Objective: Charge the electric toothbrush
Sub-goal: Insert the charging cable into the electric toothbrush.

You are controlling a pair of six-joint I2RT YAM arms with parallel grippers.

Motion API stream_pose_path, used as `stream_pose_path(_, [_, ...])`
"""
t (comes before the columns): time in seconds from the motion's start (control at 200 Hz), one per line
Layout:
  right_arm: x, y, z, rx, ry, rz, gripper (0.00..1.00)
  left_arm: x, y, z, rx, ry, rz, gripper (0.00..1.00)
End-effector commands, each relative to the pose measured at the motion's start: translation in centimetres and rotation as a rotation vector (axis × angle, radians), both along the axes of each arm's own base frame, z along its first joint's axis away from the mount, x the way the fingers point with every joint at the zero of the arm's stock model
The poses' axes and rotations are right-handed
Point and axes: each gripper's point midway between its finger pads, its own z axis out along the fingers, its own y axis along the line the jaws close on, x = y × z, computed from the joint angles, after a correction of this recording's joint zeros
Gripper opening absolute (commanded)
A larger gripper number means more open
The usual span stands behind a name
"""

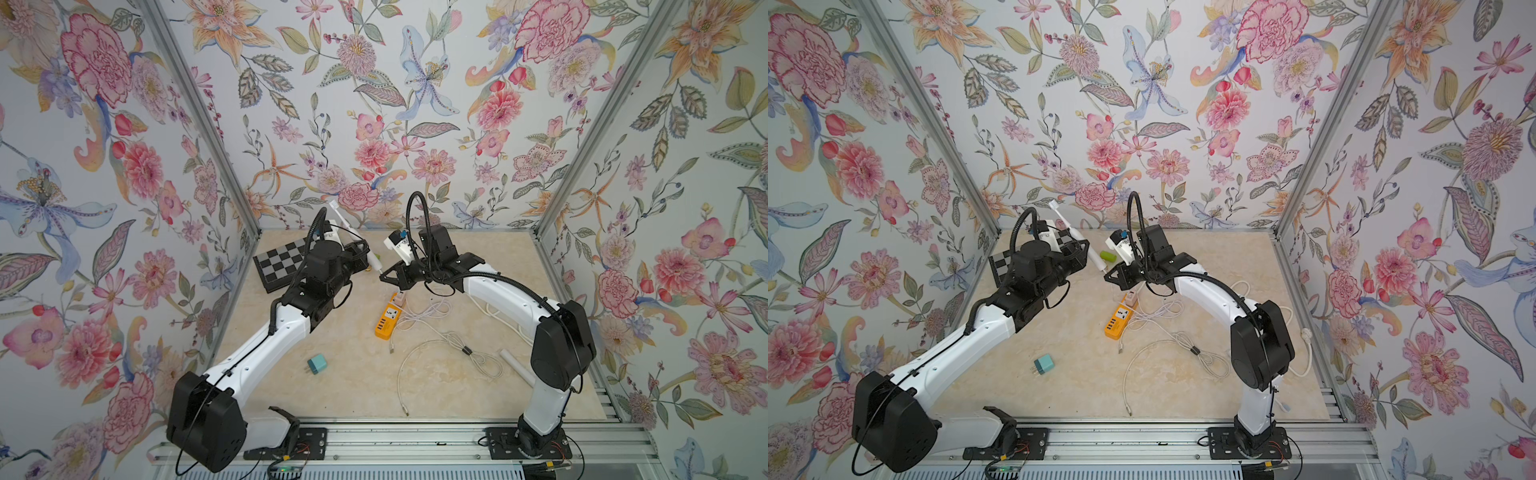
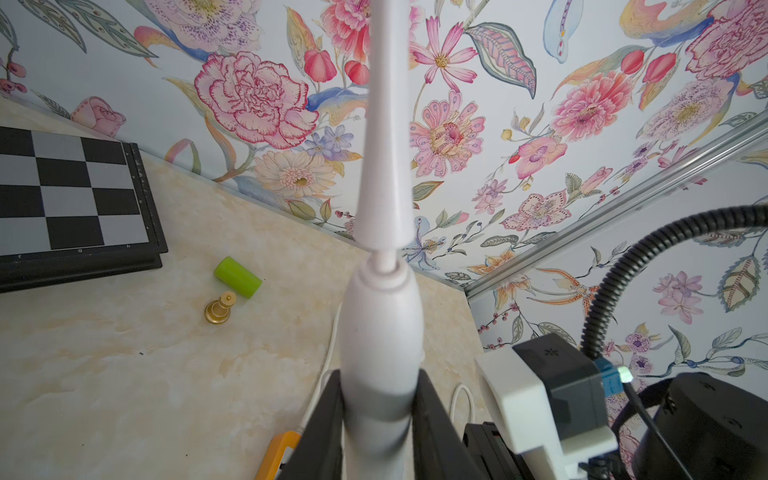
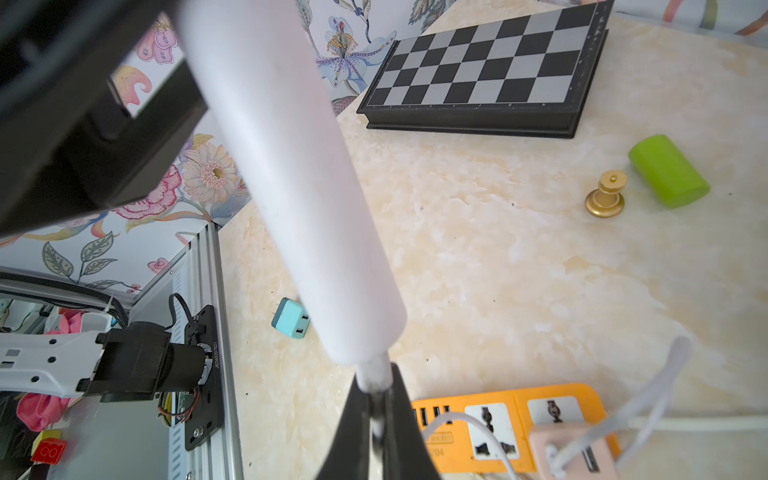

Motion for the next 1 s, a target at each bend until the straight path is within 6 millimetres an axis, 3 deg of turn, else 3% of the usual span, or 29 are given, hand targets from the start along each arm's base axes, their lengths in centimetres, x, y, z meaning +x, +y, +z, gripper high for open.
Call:
stream_pose_path(0.0, [2.1, 0.1, 14.3, 0.252, -0.380, -0.036, 0.00, -5.5, -6.6, -7.0, 0.067, 0.262, -0.322, 0.00])
stream_pose_path(0.185, [1.1, -0.3, 14.5, 0.258, -0.385, 0.002, 0.00, -5.2, -9.5, -6.6, 0.015, 0.253, -0.382, 0.00])
stream_pose_path(0.4, [1.0, -3.2, 13.4, 0.211, -0.419, -0.007, 0.00, -4.3, -11.1, -6.1, 0.108, 0.239, -0.428, 0.00])
stream_pose_path(0.505, [0.2, -3.8, 12.1, 0.183, -0.423, 0.034, 0.00, -3.9, -12.5, -4.4, 0.081, 0.204, -0.482, 0.00])
stream_pose_path(0.525, [-0.1, -3.9, 11.8, 0.182, -0.415, 0.044, 0.00, -3.4, -13.0, -5.4, 0.090, 0.224, -0.487, 0.00])
stream_pose_path(0.635, [-0.6, -5.0, 9.9, 0.139, -0.403, 0.038, 0.00, -2.3, -13.6, -4.3, 0.132, 0.188, -0.493, 0.00])
stream_pose_path(0.78, [-0.8, -7.0, 7.3, 0.070, -0.382, -0.032, 0.00, -1.5, -14.9, -3.2, 0.116, 0.155, -0.517, 0.00])
stream_pose_path(0.996, [-0.3, -9.7, 5.4, 0.041, -0.293, -0.164, 0.00, -0.6, -16.8, -2.2, 0.136, 0.117, -0.518, 0.00])
